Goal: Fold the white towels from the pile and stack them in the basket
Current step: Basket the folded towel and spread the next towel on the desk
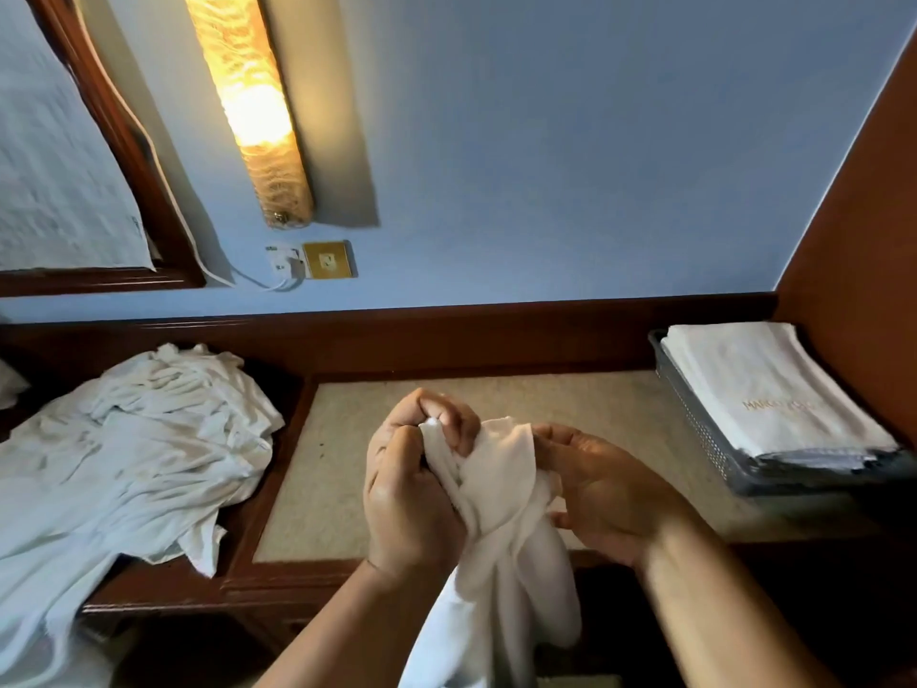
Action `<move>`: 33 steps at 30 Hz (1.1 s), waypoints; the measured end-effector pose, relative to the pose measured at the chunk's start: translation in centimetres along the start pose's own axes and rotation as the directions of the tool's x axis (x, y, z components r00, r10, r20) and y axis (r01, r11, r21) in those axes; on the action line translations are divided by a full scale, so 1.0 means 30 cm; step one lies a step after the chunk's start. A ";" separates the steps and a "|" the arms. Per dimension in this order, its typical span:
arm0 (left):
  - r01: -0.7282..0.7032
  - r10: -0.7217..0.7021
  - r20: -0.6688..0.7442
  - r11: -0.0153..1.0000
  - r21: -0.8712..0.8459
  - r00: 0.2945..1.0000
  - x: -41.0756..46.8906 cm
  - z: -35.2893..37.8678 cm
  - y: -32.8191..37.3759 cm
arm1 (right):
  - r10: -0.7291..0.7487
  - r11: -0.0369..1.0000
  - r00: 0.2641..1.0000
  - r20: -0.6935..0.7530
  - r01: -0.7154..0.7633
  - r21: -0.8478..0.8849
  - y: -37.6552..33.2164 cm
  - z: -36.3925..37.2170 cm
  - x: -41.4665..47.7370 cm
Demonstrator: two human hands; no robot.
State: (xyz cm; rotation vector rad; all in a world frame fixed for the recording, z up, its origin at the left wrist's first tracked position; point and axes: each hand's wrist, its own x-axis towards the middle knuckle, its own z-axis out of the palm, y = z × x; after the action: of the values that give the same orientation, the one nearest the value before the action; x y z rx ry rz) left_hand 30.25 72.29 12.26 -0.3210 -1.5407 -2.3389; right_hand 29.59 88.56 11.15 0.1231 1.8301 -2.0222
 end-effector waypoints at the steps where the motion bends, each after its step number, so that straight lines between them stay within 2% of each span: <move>1: -0.005 0.005 0.016 1.000 -0.004 1.000 -0.004 -0.004 -0.001 | 0.042 0.998 0.998 0.038 -0.043 0.034 0.016 -0.006 -0.005; 4: 0.020 -0.019 0.005 0.998 -0.057 1.000 -0.005 -0.025 0.005 | 0.022 0.978 0.997 0.076 -0.037 0.205 0.037 -0.019 -0.024; 6: 0.036 -0.036 0.002 0.996 -0.081 0.999 -0.003 -0.048 0.007 | -0.105 0.959 0.994 0.000 0.101 0.266 0.043 -0.029 -0.029; 7: 0.056 -0.055 0.023 0.996 -0.072 0.998 -0.005 -0.059 0.006 | -0.181 0.953 0.982 -0.051 0.188 0.238 0.044 -0.032 -0.029; 10: 0.258 -0.238 0.149 0.958 -0.128 0.960 -0.024 -0.093 -0.010 | -0.370 0.929 0.910 -0.188 0.367 -0.054 0.041 -0.024 -0.042; 12: 0.455 -0.414 0.215 0.867 -0.203 0.885 -0.027 -0.109 -0.005 | -0.497 0.853 0.849 -0.180 0.440 -0.281 0.026 -0.018 -0.057; 14: 0.571 -0.529 0.264 0.813 -0.114 0.806 -0.028 -0.117 -0.003 | -0.566 0.775 0.815 -0.127 0.472 -0.421 0.001 0.000 -0.077; 17: 0.492 -0.533 0.283 0.846 0.207 0.797 -0.039 -0.116 -0.002 | -0.587 0.718 0.805 -0.078 0.474 -0.511 0.001 0.039 -0.091; 19: 0.410 -0.492 0.285 0.861 0.302 0.823 -0.052 -0.117 -0.002 | -0.603 0.694 0.794 -0.071 0.480 -0.536 0.014 0.057 -0.098; 22: 0.392 -0.456 0.235 0.878 0.275 0.858 -0.070 -0.126 -0.003 | -0.617 0.681 0.784 -0.074 0.484 -0.549 0.017 0.059 -0.109; 25: 0.350 -0.397 0.216 0.909 0.225 0.892 -0.096 -0.120 -0.011 | -0.627 0.661 0.779 -0.015 0.522 -0.539 0.016 0.045 -0.117; 29: 0.256 -0.296 0.185 0.943 0.211 0.937 -0.125 -0.104 -0.017 | -0.723 0.497 0.680 0.122 0.634 -0.592 0.020 0.029 -0.115; 33: 0.117 -0.184 0.201 0.945 0.304 0.962 -0.144 -0.101 -0.028 | -0.767 0.439 0.620 0.163 0.694 -0.571 0.006 0.023 -0.126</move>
State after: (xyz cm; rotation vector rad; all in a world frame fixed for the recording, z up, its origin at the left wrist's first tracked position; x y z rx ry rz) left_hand 33.88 70.43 8.82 -0.4218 -2.0569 -2.2025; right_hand 33.25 88.80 12.32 -0.9340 2.8504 -1.7550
